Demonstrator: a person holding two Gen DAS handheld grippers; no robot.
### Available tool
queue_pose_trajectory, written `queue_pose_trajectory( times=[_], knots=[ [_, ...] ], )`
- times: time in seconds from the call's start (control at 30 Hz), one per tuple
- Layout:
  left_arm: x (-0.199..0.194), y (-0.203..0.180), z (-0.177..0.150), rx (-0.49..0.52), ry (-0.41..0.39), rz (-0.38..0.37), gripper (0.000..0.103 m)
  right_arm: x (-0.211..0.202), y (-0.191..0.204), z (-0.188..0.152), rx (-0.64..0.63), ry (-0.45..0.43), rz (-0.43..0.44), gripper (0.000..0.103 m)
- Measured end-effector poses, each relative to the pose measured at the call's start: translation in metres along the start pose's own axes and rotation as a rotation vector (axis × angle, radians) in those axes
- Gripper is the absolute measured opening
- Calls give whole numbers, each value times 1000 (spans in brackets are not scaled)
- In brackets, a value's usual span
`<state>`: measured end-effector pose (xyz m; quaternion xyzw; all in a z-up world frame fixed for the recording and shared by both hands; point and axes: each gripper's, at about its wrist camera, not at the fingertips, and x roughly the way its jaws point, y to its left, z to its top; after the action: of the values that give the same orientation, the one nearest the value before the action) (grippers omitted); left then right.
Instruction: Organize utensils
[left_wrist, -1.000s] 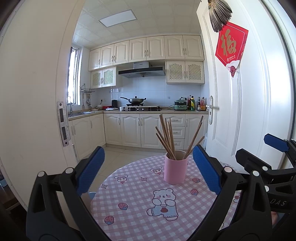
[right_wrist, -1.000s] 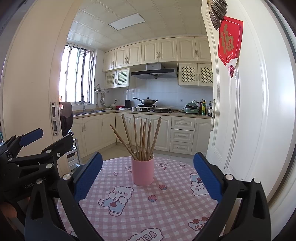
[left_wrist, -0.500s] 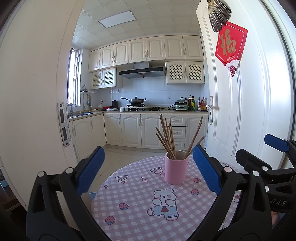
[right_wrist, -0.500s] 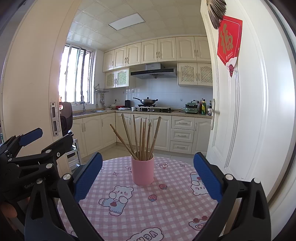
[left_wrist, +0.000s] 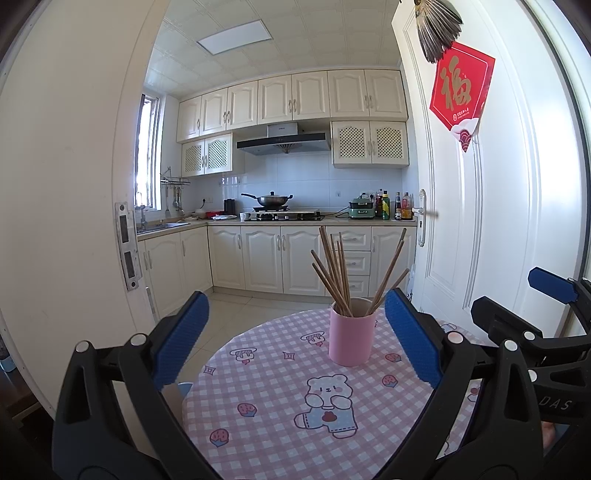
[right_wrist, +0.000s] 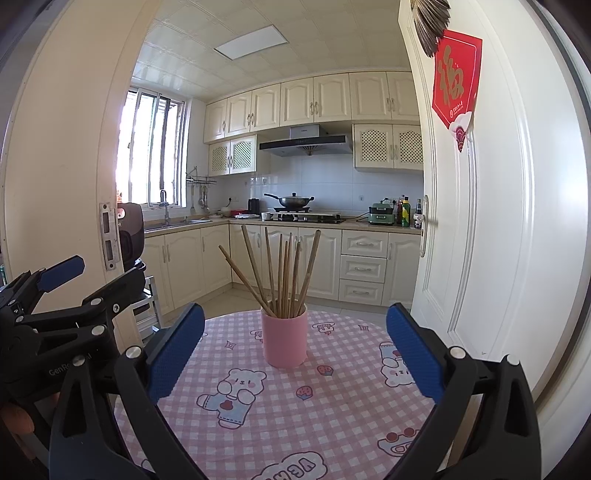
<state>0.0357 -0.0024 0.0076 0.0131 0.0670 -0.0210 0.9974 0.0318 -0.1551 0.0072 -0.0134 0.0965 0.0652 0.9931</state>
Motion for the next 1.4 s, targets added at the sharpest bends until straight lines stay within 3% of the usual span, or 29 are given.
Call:
queue_pose_trajectory(
  times=[1.4],
  knots=[
    [5,3,-5,17,17,13,94,5,4,-5,13,20,-2,95]
  ],
)
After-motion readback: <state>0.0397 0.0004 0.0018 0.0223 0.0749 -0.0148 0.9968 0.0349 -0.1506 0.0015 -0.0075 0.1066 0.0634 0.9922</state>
